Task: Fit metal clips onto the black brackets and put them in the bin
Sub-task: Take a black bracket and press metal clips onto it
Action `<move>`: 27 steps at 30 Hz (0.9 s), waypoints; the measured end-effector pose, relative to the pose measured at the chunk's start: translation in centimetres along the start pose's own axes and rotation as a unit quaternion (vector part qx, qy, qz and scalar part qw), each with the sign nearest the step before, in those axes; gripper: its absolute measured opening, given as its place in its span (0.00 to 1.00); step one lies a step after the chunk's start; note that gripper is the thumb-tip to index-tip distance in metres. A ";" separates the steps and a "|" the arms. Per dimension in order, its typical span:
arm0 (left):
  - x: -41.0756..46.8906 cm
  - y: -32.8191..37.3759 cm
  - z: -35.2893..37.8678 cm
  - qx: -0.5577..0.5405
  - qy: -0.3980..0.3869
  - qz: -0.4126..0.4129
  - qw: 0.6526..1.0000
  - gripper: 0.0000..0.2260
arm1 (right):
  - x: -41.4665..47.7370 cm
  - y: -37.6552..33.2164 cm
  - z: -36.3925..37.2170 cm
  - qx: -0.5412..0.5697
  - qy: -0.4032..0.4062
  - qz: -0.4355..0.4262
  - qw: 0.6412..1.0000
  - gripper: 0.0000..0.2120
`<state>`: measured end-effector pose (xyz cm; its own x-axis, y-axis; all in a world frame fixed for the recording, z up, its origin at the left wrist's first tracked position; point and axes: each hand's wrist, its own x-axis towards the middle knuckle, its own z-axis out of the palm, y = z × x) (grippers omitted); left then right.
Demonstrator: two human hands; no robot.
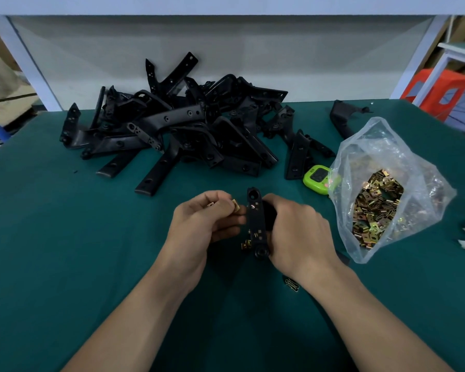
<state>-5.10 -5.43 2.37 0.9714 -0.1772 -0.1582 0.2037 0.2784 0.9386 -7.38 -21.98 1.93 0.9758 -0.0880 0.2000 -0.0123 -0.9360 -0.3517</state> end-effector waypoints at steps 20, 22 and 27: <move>-0.1 0.0 -0.3 0.009 -0.042 0.028 0.999 0.11 | -0.1 -0.2 -0.4 0.011 0.005 0.006 1.000 0.17; -0.1 0.0 -0.4 0.006 -0.050 0.021 0.998 0.10 | -0.1 -0.3 -0.4 0.012 0.004 0.001 1.000 0.17; -0.3 0.0 -0.2 0.000 -0.048 0.010 0.999 0.09 | -0.1 -0.4 -0.5 0.010 0.003 0.001 1.000 0.16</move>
<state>-5.37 -5.16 2.32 0.9589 -0.2619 -0.1090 0.1843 0.2829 0.9413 -7.61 -21.76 2.50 0.9746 -0.0917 0.2045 -0.0096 -0.9287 -0.3707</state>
